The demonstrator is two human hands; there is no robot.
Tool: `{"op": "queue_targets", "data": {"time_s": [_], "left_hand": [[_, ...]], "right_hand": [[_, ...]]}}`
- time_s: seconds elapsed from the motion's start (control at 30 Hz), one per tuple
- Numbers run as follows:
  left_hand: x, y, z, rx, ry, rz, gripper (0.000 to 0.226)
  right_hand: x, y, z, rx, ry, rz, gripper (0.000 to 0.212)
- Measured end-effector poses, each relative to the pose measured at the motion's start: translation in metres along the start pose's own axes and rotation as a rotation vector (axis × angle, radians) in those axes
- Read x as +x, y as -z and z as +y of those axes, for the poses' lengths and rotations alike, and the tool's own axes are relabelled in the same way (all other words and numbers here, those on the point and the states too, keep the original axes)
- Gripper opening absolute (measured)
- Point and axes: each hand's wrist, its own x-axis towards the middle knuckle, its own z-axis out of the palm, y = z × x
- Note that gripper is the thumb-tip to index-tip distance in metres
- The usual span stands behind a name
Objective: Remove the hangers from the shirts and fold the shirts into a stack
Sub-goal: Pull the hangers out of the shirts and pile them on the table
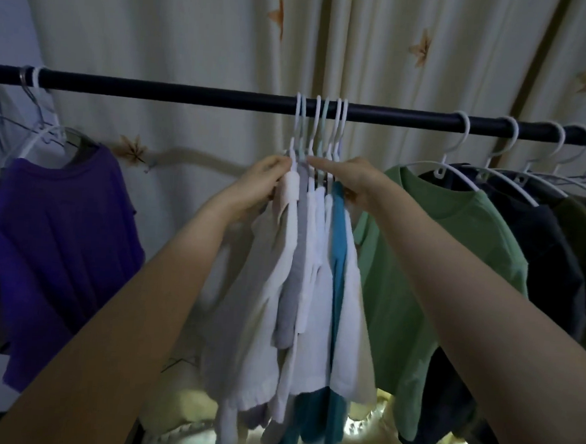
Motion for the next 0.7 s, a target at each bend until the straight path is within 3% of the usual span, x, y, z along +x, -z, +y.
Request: {"op": "queue_targets", "data": {"time_s": [0.07, 0.27, 0.43, 0.5, 0.53, 0.6, 0.7], "left_hand": [[0.007, 0.0, -0.001, 0.083, -0.02, 0.0, 0.025], [0.018, 0.004, -0.003, 0.255, -0.079, -0.073, 0.024], [0.02, 0.002, -0.005, 0.133, -0.102, -0.191, 0.031], [0.022, 0.003, -0.006, 0.096, -0.1, -0.229, 0.04], [0.023, 0.003, -0.007, 0.089, -0.099, -0.229, 0.042], [0.027, 0.002, -0.011, 0.059, -0.099, -0.177, 0.039], [0.039, -0.002, -0.024, -0.045, -0.091, 0.047, 0.018]], "right_hand": [[0.005, -0.005, -0.007, -0.056, 0.012, 0.012, 0.041], [0.005, -0.011, -0.015, -0.114, -0.02, 0.036, 0.047], [0.004, -0.019, -0.024, -0.363, -0.093, 0.04, 0.042], [0.006, -0.025, -0.025, -0.313, -0.085, 0.061, 0.036], [0.008, -0.028, -0.024, -0.273, -0.082, 0.078, 0.045], [0.01, -0.033, -0.019, -0.221, -0.071, 0.133, 0.058], [0.009, -0.034, -0.009, -0.16, -0.004, 0.215, 0.046]]}}
